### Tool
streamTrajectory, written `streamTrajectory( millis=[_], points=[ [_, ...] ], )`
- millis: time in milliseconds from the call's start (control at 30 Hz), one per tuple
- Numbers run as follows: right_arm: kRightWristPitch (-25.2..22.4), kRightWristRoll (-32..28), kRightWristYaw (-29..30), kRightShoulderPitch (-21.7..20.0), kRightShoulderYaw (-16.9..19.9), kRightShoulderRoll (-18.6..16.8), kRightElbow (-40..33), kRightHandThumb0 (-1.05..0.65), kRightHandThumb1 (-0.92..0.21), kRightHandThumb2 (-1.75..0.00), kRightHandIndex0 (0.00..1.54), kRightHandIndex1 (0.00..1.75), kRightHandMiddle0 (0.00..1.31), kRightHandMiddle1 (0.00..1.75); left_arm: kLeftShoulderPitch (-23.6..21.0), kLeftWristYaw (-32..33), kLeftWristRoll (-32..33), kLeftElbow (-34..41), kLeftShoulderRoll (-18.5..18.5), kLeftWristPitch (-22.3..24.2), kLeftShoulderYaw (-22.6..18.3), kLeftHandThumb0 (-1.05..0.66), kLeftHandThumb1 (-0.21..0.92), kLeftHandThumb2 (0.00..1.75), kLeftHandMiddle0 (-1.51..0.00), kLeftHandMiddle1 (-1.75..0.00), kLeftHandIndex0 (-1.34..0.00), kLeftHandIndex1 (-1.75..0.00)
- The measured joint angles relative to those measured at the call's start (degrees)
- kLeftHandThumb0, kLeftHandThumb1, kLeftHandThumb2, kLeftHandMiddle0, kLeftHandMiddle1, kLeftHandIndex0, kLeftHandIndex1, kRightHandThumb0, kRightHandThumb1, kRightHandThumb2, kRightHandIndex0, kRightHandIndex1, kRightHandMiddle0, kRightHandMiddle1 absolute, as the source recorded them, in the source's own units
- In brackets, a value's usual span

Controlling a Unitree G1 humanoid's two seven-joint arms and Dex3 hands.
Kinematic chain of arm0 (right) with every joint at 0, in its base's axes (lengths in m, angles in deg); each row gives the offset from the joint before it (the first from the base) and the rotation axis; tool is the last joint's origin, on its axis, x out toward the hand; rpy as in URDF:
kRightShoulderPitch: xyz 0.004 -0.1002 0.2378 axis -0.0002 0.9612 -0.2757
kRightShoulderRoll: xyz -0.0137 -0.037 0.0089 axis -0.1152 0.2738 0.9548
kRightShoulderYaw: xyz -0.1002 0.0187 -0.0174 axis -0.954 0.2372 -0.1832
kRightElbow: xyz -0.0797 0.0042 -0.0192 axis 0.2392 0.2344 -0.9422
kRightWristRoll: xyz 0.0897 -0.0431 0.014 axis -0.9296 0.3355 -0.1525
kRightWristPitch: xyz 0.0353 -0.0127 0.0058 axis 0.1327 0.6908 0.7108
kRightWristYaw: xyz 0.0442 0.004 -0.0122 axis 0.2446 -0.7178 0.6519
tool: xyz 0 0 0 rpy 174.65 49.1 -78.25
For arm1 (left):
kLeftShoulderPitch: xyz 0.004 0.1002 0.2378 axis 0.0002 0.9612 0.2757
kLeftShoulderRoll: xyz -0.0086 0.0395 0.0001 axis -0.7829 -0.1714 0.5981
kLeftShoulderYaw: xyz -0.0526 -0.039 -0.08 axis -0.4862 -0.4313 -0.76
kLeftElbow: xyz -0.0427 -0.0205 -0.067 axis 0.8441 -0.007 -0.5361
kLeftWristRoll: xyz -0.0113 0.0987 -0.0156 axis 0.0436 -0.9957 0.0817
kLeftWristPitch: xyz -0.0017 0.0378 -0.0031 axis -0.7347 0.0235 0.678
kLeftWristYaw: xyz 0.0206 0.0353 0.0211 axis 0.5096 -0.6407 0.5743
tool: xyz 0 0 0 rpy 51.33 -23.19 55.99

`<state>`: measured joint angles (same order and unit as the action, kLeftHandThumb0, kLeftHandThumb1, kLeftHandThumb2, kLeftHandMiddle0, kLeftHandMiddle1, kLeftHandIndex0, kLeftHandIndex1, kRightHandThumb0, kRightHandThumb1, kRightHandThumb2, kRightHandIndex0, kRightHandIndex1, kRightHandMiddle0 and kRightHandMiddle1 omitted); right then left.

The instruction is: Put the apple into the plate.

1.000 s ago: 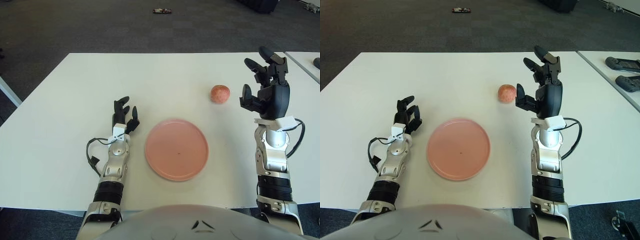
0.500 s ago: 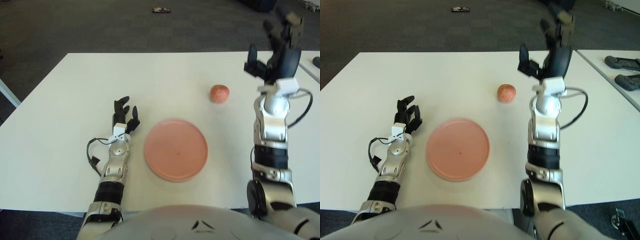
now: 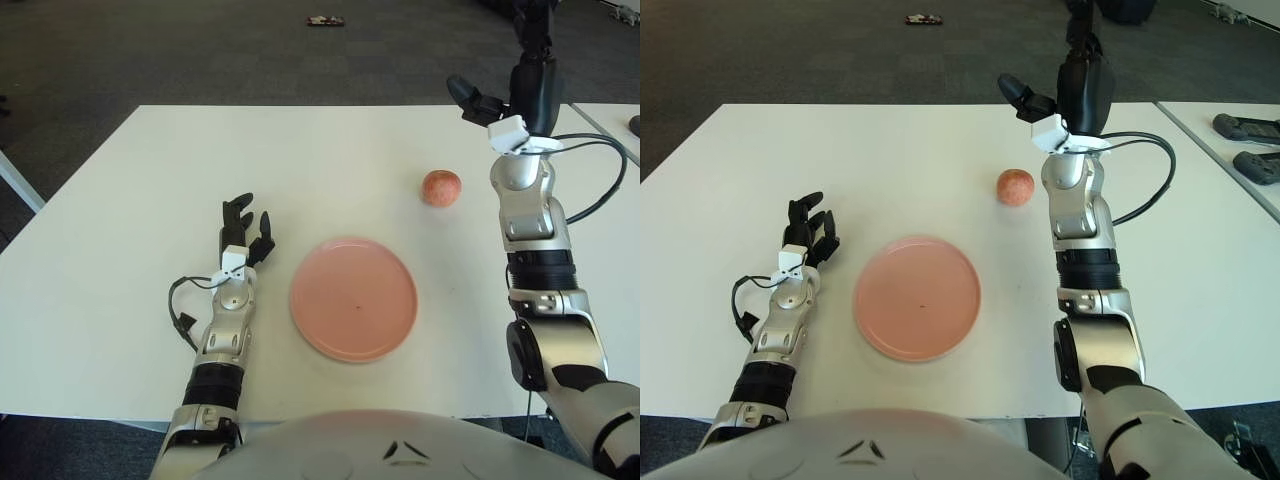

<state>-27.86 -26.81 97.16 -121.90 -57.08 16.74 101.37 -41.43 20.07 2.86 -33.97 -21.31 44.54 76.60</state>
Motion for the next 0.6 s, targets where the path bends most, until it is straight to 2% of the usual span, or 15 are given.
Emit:
streamTrajectory(
  millis=[133, 300, 433, 533, 600],
  points=[
    [-2.6, 1.6, 0.3, -2.5, -2.0, 1.2, 3.2, -0.68, -0.9, -0.5, 0.08, 0.03, 0.0, 0.24, -0.1, 0.1, -0.1, 0.2, 0.5, 0.0, 0.4, -0.83, 0.92, 0.7, -0.25, -0.61, 0.0, -0.93],
    [-5.1, 2.8, -1.8, -5.0, -5.3, 2.2, 4.7, -0.7, -0.92, -0.5, 0.07, 0.02, 0.0, 0.21, -0.1, 0.1, -0.1, 0.3, 0.5, 0.0, 0.6, -0.83, 0.92, 0.71, -0.25, -0.61, 0.0, -0.93],
    [-5.7, 2.8, -3.1, -5.2, -7.2, 2.2, 4.3, -0.64, -0.9, -0.51, 0.05, 0.02, 0.0, 0.16, -0.1, 0.0, -0.1, 0.4, 0.5, 0.1, 0.7, -0.83, 0.92, 0.71, -0.25, -0.62, 0.0, -0.93],
    [-6.0, 2.8, -3.4, -5.3, -8.1, 2.1, 4.6, -0.55, -0.82, -0.61, 0.05, 0.01, 0.0, 0.1, -0.1, 0.0, -0.1, 0.4, 0.5, 0.2, 0.7, -0.84, 0.92, 0.71, -0.25, -0.62, 0.0, -0.93],
    [-6.2, 2.9, -3.3, -5.5, -8.9, 2.1, 5.3, -0.54, -0.81, -0.64, 0.06, 0.02, 0.0, 0.08, -0.1, 0.0, -0.1, 0.5, 0.5, 0.4, 0.6, -0.84, 0.92, 0.71, -0.26, -0.62, 0.0, -0.93]
  ],
)
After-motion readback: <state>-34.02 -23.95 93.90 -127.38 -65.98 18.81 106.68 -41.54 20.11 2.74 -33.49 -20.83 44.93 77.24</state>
